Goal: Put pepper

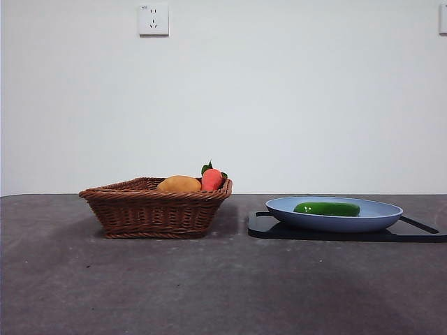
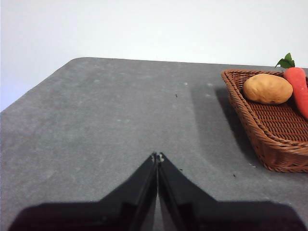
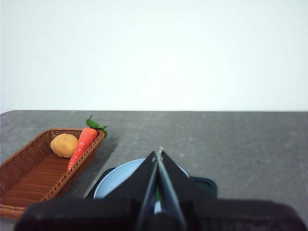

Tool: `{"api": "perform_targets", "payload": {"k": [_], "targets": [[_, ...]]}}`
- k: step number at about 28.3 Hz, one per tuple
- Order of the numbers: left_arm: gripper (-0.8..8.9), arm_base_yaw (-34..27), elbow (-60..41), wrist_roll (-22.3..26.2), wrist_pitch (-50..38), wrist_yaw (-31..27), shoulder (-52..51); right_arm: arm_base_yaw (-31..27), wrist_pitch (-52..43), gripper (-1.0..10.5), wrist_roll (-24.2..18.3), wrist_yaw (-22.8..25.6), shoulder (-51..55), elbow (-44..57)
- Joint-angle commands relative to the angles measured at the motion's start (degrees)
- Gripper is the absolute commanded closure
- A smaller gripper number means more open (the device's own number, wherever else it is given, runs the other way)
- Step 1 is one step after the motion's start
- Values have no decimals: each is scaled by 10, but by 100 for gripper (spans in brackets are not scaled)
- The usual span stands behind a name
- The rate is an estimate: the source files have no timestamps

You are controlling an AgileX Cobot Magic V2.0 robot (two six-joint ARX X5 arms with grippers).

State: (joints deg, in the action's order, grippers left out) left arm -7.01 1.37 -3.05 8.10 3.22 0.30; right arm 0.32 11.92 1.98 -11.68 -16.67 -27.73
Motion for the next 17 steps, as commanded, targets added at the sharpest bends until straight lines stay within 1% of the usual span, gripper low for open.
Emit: {"api": "perform_targets", "payload": {"k": [1, 5, 8, 12, 17], "targets": [[806, -2, -3, -2, -5, 0, -2, 0, -53, 936, 5, 3, 41, 70], [806, -2, -3, -2, -5, 0, -2, 0, -87, 936, 6, 3, 88, 150], [806, -2, -3, -2, -5, 0, -2, 1, -89, 936, 5, 3, 117, 195], [806, -2, -3, -2, -5, 0, -2, 1, -89, 936, 6, 3, 141, 237], [806, -2, -3, -2, -5, 0, -2, 1, -88, 936, 6, 3, 156, 266]]}}
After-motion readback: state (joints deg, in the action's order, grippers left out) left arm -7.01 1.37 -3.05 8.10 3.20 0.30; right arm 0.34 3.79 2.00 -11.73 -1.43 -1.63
